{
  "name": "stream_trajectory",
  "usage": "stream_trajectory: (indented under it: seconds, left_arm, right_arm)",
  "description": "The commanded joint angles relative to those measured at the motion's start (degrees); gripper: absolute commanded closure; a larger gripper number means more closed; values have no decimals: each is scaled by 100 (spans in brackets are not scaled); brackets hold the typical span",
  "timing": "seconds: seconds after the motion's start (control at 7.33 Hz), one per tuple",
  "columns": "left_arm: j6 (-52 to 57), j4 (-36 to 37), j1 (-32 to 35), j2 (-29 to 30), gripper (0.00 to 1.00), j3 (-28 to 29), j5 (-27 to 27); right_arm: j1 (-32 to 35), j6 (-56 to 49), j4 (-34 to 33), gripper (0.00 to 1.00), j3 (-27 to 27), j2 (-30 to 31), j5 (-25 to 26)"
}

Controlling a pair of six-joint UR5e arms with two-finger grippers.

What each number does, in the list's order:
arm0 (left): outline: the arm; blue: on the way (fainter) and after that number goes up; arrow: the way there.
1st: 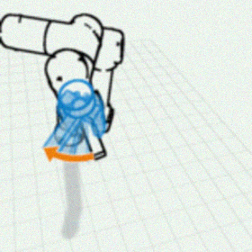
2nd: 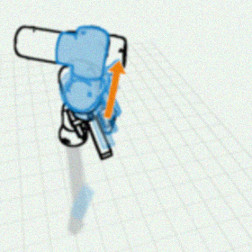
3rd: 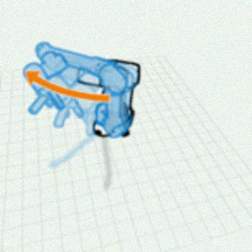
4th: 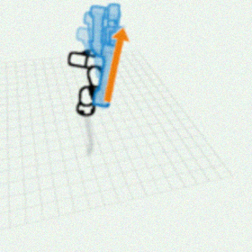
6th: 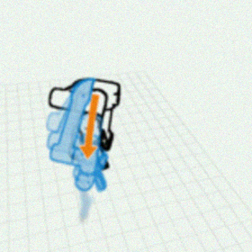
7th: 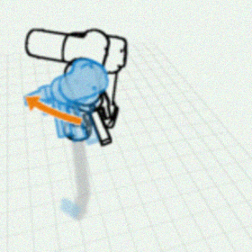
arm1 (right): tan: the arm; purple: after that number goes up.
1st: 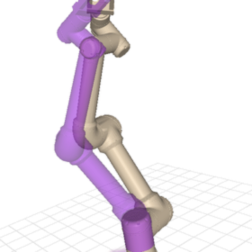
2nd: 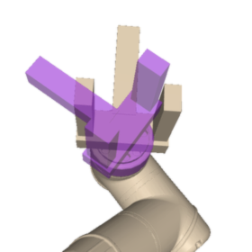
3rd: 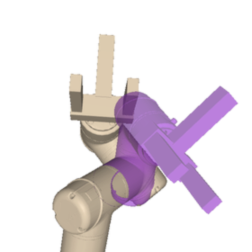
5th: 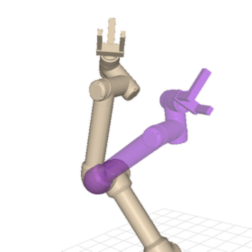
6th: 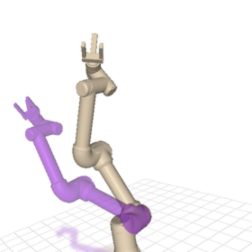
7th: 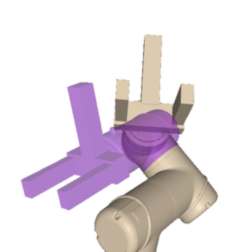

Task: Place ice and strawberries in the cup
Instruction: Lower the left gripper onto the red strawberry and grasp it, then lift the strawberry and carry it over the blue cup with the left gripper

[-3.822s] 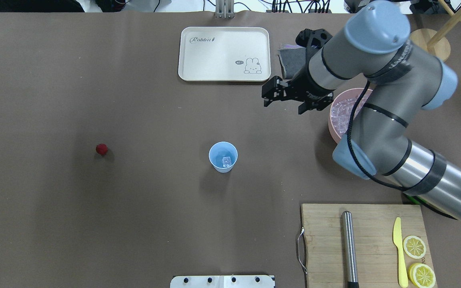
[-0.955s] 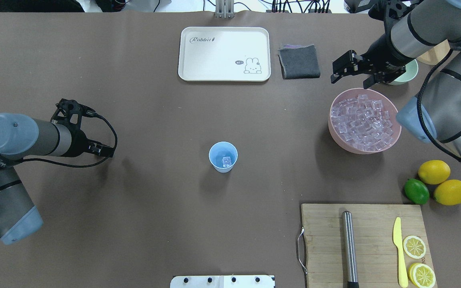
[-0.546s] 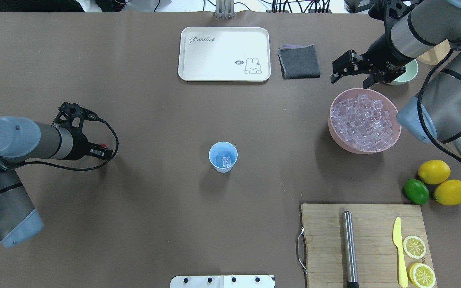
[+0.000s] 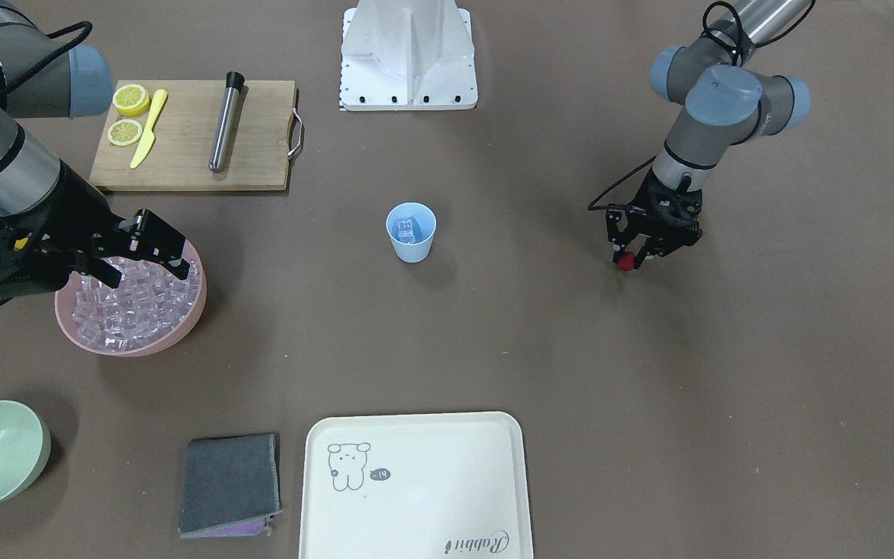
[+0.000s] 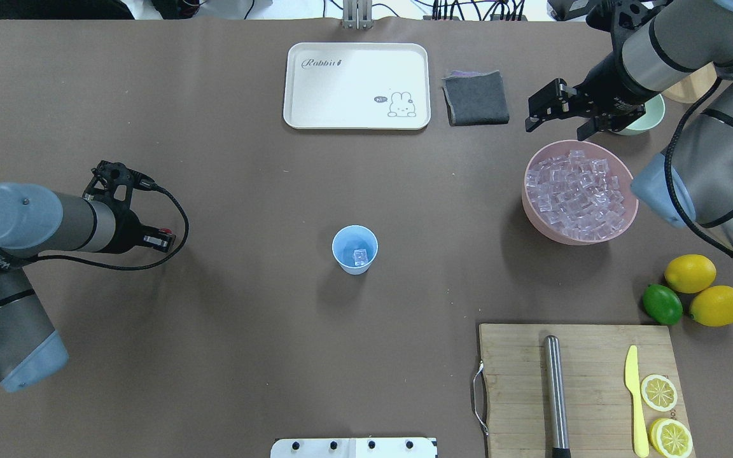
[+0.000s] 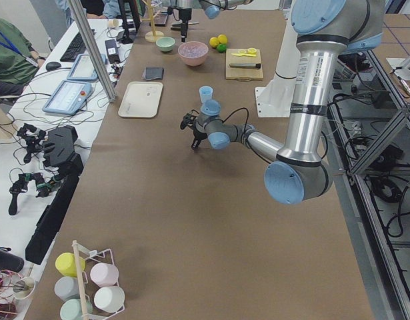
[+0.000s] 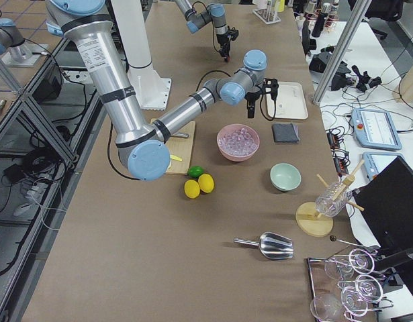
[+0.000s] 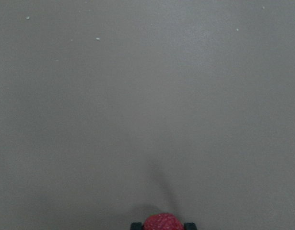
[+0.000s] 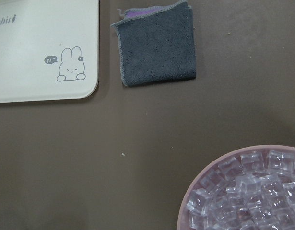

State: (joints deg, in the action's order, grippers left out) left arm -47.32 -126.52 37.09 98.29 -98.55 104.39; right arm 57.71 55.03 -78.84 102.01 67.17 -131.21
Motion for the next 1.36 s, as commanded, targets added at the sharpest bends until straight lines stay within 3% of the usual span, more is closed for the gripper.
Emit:
stream_trajectory:
  seconds: [0.0,0.27,0.68,0.96,1.23]
  left_arm:
    - [30,39,524,6,100,-198,639]
    - [-101,101,712,119,100,-628,950]
    - [-1128,1003,660,1338,100,-692,1057]
    - [-1287,1305,319,1763,100,-657,987]
    - [-1848,1323,-505,2184,100,-639,226]
  right_arm:
    - [3,43,9,0,21,24,-62]
    - [3,61,9,0,39,50,-89]
    - [3,43,9,0,21,77,-89]
    - [3,61,17,0,38,86,-89]
    - [3,61,18,0,39,86,-81]
